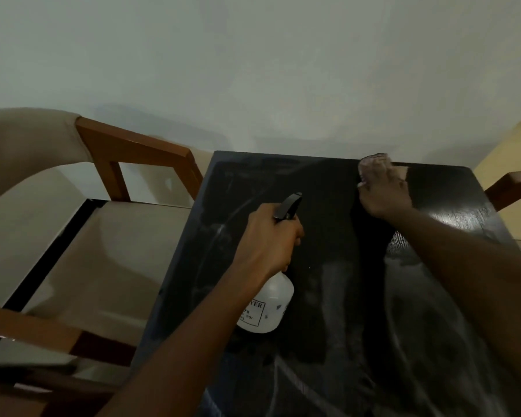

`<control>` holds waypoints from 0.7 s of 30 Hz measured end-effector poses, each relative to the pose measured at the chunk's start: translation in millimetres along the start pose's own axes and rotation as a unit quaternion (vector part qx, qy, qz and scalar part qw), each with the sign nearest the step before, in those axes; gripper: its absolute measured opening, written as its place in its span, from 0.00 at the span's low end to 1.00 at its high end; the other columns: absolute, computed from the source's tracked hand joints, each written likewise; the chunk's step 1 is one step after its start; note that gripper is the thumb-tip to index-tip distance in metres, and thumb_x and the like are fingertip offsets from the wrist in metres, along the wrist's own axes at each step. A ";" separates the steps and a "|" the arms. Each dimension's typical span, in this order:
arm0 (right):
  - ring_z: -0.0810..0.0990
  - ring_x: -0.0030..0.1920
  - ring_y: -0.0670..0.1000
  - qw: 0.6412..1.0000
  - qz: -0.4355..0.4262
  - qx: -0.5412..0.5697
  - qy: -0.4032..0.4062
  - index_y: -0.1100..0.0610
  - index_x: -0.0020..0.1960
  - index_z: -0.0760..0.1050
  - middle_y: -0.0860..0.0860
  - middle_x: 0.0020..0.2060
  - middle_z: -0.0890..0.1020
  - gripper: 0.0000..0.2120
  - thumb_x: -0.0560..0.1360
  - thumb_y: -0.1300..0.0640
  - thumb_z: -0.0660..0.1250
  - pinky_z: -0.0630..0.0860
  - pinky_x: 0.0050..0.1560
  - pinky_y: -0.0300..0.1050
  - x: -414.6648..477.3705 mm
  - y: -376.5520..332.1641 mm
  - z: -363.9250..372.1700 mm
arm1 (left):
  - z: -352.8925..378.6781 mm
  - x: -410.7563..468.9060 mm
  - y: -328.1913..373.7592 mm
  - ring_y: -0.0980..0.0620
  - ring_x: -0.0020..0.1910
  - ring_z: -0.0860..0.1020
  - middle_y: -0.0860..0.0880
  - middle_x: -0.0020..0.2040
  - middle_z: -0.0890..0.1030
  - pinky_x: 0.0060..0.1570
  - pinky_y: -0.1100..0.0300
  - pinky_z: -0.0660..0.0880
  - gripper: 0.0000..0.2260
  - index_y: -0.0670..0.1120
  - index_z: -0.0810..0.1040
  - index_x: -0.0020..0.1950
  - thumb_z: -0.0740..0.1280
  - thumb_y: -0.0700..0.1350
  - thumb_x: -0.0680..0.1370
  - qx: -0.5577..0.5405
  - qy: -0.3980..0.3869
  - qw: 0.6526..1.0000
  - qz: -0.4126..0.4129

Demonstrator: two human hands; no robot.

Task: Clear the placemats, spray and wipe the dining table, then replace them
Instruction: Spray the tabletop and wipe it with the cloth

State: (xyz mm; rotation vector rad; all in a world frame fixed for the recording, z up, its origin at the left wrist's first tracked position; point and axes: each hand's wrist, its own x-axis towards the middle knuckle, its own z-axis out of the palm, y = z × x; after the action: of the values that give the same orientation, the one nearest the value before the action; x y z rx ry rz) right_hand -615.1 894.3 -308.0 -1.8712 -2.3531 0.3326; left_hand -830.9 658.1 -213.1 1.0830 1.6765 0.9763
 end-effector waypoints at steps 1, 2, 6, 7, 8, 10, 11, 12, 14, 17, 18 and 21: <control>0.52 0.84 0.61 0.999 -0.044 0.000 -0.015 0.46 0.84 0.53 0.53 0.85 0.53 0.28 0.85 0.48 0.55 0.54 0.80 0.67 -12.9 -15.2 3.8 | -1.8 -0.6 2.3 0.51 0.28 0.75 0.36 0.46 0.84 0.32 0.56 0.75 0.05 0.40 0.80 0.47 0.66 0.38 0.80 -0.002 0.003 1.000 -0.003; 0.52 0.84 0.60 0.995 -0.089 0.003 -0.034 0.45 0.84 0.53 0.52 0.85 0.54 0.28 0.86 0.47 0.55 0.53 0.80 0.65 -27.5 -32.0 4.9 | -5.3 -1.2 2.8 0.51 0.27 0.75 0.36 0.46 0.84 0.31 0.57 0.74 0.05 0.41 0.80 0.46 0.66 0.37 0.80 -0.006 0.003 1.000 -0.006; 0.49 0.84 0.52 0.955 -0.283 0.016 -0.089 0.42 0.83 0.56 0.47 0.84 0.56 0.26 0.86 0.43 0.54 0.48 0.82 0.59 -79.9 -96.7 16.9 | -34.5 -4.8 -2.8 0.52 0.27 0.74 0.45 0.35 0.80 0.31 0.56 0.73 0.08 0.45 0.79 0.41 0.66 0.38 0.80 0.026 0.034 0.999 -0.011; 0.47 0.84 0.51 0.940 -0.327 0.010 -0.096 0.41 0.83 0.56 0.47 0.84 0.55 0.26 0.86 0.42 0.53 0.47 0.83 0.58 -93.3 -112.0 23.5 | -45.8 -5.0 -5.7 0.52 0.26 0.74 0.47 0.33 0.79 0.31 0.55 0.73 0.08 0.45 0.79 0.41 0.66 0.38 0.80 0.033 0.047 0.998 -0.014; 0.44 0.84 0.49 0.927 -0.360 0.005 -0.110 0.41 0.84 0.54 0.46 0.85 0.53 0.26 0.87 0.42 0.51 0.44 0.83 0.56 -106.0 -126.3 28.5 | -57.3 -4.3 -8.6 0.51 0.26 0.74 0.47 0.33 0.79 0.31 0.55 0.73 0.08 0.44 0.79 0.41 0.66 0.38 0.80 0.038 0.060 0.997 -0.022; 0.37 0.83 0.46 0.901 -0.410 -0.005 -0.137 0.38 0.84 0.48 0.43 0.84 0.46 0.26 0.87 0.42 0.49 0.35 0.80 0.48 -118.4 -148.4 36.8 | -77.7 -2.3 -14.7 0.49 0.28 0.74 0.40 0.38 0.80 0.32 0.55 0.73 0.05 0.41 0.79 0.45 0.66 0.37 0.81 0.045 0.079 0.995 -0.040; 0.36 0.83 0.46 0.887 -0.436 -0.013 -0.150 0.37 0.84 0.47 0.42 0.84 0.44 0.26 0.87 0.42 0.49 0.33 0.79 0.46 -117.2 -156.3 35.3 | -86.2 -0.8 -17.7 0.48 0.28 0.74 0.36 0.41 0.81 0.31 0.55 0.73 0.04 0.38 0.79 0.48 0.67 0.37 0.81 0.039 0.084 0.995 -0.045; 0.36 0.83 0.46 0.878 -0.453 -0.017 -0.156 0.37 0.84 0.47 0.42 0.84 0.44 0.26 0.87 0.42 0.49 0.34 0.79 0.45 -111.5 -161.7 29.8 | -93.0 1.1 -21.0 0.48 0.28 0.74 0.32 0.44 0.81 0.30 0.55 0.73 0.04 0.35 0.79 0.50 0.67 0.36 0.80 0.025 0.088 0.995 -0.045; 0.44 0.84 0.48 0.878 -0.452 -0.019 -0.157 0.39 0.84 0.51 0.43 0.85 0.50 0.26 0.87 0.44 0.53 0.41 0.81 0.49 -83.4 -156.6 23.8 | -100.7 5.5 -25.5 0.48 0.27 0.74 0.32 0.47 0.82 0.28 0.56 0.73 0.04 0.37 0.79 0.53 0.66 0.37 0.81 -0.008 0.092 0.995 -0.047; 0.53 0.84 0.54 0.946 -0.314 0.012 -0.078 0.44 0.84 0.56 0.50 0.84 0.57 0.27 0.86 0.48 0.57 0.53 0.82 0.60 -25.6 -124.1 18.1 | -102.0 12.0 -27.6 0.52 0.26 0.73 0.39 0.43 0.80 0.25 0.62 0.73 0.03 0.40 0.78 0.52 0.67 0.40 0.82 -0.040 0.066 0.994 -0.078; 0.53 0.84 0.56 0.971 -0.233 0.017 -0.044 0.45 0.84 0.56 0.51 0.84 0.56 0.27 0.86 0.48 0.56 0.55 0.82 0.63 -7.9 -111.7 15.6 | -101.3 12.5 -26.7 0.53 0.26 0.73 0.42 0.41 0.79 0.24 0.63 0.72 0.03 0.41 0.78 0.52 0.68 0.40 0.82 -0.048 0.056 0.993 -0.088; 0.53 0.83 0.64 1.000 0.018 0.022 -0.010 0.46 0.84 0.54 0.54 0.85 0.52 0.27 0.86 0.48 0.54 0.54 0.80 0.67 29.8 -103.4 14.0 | -104.7 10.8 -28.9 0.53 0.25 0.73 0.40 0.41 0.80 0.25 0.62 0.73 0.04 0.40 0.79 0.52 0.68 0.40 0.83 -0.048 0.063 0.994 -0.073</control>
State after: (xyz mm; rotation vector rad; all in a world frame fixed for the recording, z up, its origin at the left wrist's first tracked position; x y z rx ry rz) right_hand -723.0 899.9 -297.8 -1.9028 -2.3075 0.4051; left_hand -939.2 644.1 -211.4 0.8378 1.7643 1.0377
